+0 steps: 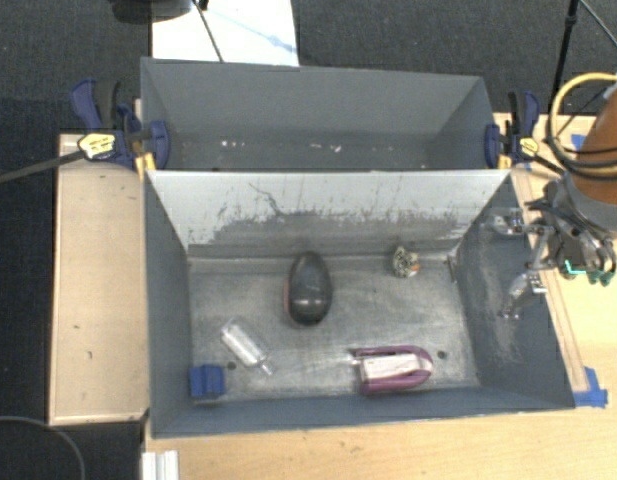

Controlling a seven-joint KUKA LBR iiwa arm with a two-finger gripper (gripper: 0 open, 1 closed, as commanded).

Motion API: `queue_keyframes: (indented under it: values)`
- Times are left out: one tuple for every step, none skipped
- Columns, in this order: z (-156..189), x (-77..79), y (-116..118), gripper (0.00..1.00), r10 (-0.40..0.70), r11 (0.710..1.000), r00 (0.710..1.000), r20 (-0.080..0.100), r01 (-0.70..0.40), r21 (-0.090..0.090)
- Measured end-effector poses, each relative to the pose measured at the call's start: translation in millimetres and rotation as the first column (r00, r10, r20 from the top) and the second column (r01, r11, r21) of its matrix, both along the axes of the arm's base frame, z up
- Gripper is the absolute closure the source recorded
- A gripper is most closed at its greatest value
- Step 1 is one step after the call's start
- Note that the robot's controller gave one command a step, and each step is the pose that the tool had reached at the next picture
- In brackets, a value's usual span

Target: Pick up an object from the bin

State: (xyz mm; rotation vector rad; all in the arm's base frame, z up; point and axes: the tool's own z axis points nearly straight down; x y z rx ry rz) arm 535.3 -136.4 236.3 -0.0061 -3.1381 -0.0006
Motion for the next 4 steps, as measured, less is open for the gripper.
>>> queue_keyframes:
  values:
    - [-161,37.4,41,0.00,0.154,0.988,0.987,0.038,-0.154,-0.010]
    - [-77,49.5,126,0.00,0.132,0.991,0.991,0.017,-0.132,0.002]
    - [-123,52.5,151,0.00,-0.194,0.981,0.981,0.003,0.194,0.001]
    - [-128,19.1,209,0.00,-0.041,0.999,0.999,0.004,0.041,0.001]
